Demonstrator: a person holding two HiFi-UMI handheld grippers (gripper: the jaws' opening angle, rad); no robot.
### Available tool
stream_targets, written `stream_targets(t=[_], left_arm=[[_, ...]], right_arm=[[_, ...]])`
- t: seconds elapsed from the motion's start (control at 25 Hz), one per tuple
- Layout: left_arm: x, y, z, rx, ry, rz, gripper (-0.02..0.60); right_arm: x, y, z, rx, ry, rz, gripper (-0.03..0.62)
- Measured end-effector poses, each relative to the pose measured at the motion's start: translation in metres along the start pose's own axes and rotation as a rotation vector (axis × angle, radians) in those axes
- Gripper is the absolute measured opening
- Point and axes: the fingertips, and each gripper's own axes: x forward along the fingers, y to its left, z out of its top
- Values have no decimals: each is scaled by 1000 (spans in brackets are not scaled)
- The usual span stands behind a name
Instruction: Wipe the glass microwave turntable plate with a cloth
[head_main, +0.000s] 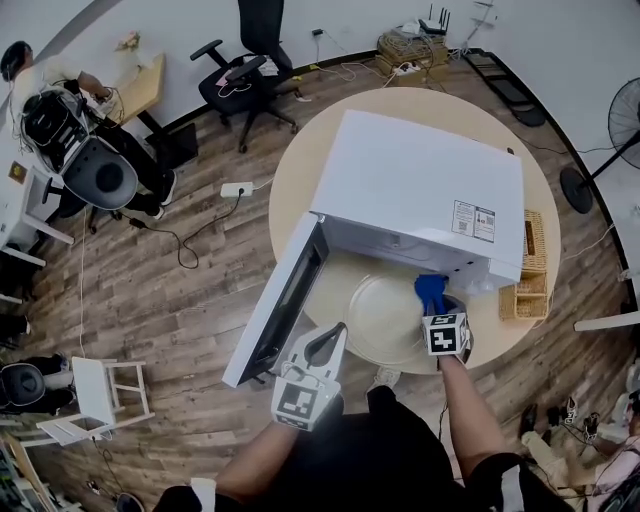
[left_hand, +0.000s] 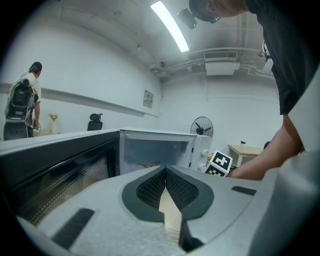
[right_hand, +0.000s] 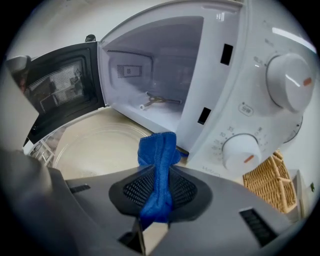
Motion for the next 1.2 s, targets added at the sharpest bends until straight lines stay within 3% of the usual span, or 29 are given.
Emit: stream_targets(t=[0.28,0.64,0.92,1.2], left_arm=[[-6,1,-7,-4,13,16,6],[-14,3,-13,-8,15,29,6],[-21,7,-14,-19,13,48,6],[-34,18,-20,-26,20,84,6]], right_arm=[[-2,0,2,-21,-9,5,77],[-35,22,19,109,-88,121,77],[-59,66,34,88,-125,240,77],[-63,137,30,-8,-105,373,78]])
